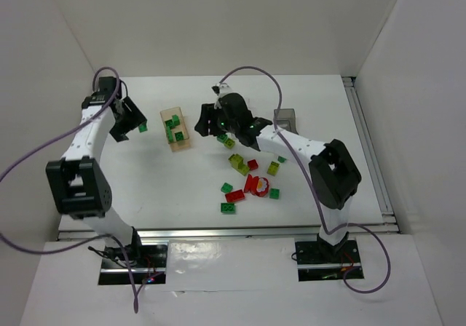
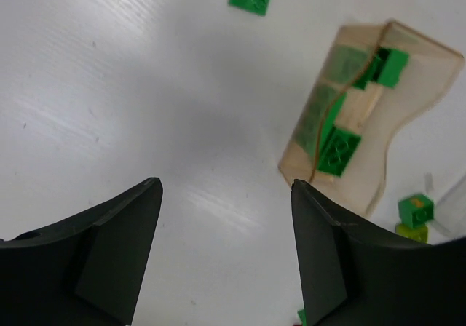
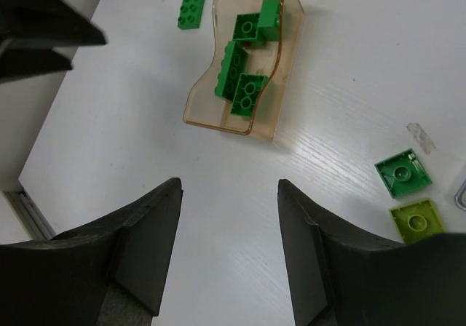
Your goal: Sort the legos into containers by color
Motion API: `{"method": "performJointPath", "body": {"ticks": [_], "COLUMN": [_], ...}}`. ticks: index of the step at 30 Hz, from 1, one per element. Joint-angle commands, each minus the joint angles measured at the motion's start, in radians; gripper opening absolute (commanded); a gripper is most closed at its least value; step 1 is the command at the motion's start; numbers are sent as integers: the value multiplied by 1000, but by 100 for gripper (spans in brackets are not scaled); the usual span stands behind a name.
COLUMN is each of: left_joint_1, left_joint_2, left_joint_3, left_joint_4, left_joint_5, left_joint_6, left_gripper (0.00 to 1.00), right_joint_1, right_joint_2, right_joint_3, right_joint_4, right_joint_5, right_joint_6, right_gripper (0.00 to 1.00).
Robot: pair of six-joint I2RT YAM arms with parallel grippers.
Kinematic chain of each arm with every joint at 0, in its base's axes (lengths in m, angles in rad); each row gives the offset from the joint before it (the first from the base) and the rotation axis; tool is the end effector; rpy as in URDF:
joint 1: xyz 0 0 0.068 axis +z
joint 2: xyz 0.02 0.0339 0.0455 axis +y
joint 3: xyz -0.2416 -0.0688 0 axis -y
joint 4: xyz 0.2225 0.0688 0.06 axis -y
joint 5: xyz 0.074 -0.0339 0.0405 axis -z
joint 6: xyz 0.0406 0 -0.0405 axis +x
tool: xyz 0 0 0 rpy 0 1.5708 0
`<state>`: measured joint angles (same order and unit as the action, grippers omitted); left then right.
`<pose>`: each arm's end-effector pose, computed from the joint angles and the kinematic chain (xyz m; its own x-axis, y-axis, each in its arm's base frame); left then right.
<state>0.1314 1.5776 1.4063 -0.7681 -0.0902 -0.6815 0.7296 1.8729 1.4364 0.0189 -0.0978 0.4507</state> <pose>0.3154 0.0454 0.2839 -0.5061 -0.6997 -0.5042 -0.6464 0.6948 -0.3154 0.3130 0.2852 0.2581 -0.5901 0.0539 -0.8055 -0.5253 0.7320 0.4338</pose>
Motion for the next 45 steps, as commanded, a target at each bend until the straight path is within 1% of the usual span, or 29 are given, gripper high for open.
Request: {"method": "performJointPath", "body": {"ticks": [1, 2, 3, 5, 6, 7, 8, 9, 10, 15, 20, 27, 29, 32, 33, 35, 40, 42, 44, 45], "left_joint_1": [17, 17, 17, 17, 17, 5, 5, 5, 5, 5, 5, -4, -4, -4, -4, -4, -4, -4, -4, -4], "left_joint_2": [186, 234, 318, 396, 430, 491, 518, 542, 585, 691, 726, 745, 745, 717, 707, 697, 650, 650, 695, 711], "left_joint_3": [133, 164, 213, 272, 330, 361, 385, 429, 448, 540, 551, 551, 551, 502, 502, 482, 436, 447, 488, 506], "left_joint_4": [-31, -40, -40, -63, -63, -80, -92, -92, -92, -92, -92, -59, -47, 22, 32, 55, 104, 104, 90, 64], "left_joint_5": [-110, -111, -124, -158, -183, -209, -241, -241, -253, -264, -255, -244, -209, -136, -125, -114, -92, -92, -103, -120], "left_joint_6": [11, 1, 0, -13, -22, -32, -41, -41, -41, -41, -41, -10, 0, 22, 31, 31, 40, 49, 60, 60], "left_gripper": [82, 84, 85, 85, 85, 85, 85, 85, 83, 82, 82, 74, 74, 79, 79, 82, 85, 85, 85, 83], "right_joint_1": [-9, -21, -21, -39, -39, -48, -58, -58, -68, -87, -87, -87, -87, -87, -87, -87, -87, -87, -87, -87], "right_joint_2": [-96, -107, -116, -139, -139, -153, -164, -164, -175, -184, -184, -166, -166, -166, -166, -166, -166, -156, -147, -147], "right_joint_3": [-28, -45, -59, -73, -73, -96, -96, -108, -117, -126, -126, -137, -137, -146, -146, -146, -146, -146, -146, -137], "right_joint_4": [7, -5, -5, -19, -28, -28, -39, -39, -49, -60, -79, -88, -88, -88, -88, -88, -97, -106, -106, -106], "right_joint_5": [24, 35, 35, 35, 35, 35, 35, 35, 35, 26, 15, 6, 6, 6, 6, 6, -3, -14, -14, -23], "right_joint_6": [-14, -23, -23, -23, -23, -33, -33, -33, -33, -33, -33, -33, -33, -33, -33, -33, -43, -43, -43, -43], "right_gripper": [62, 62, 62, 62, 62, 62, 62, 62, 64, 64, 64, 64, 64, 64, 64, 64, 64, 64, 64, 64]}}
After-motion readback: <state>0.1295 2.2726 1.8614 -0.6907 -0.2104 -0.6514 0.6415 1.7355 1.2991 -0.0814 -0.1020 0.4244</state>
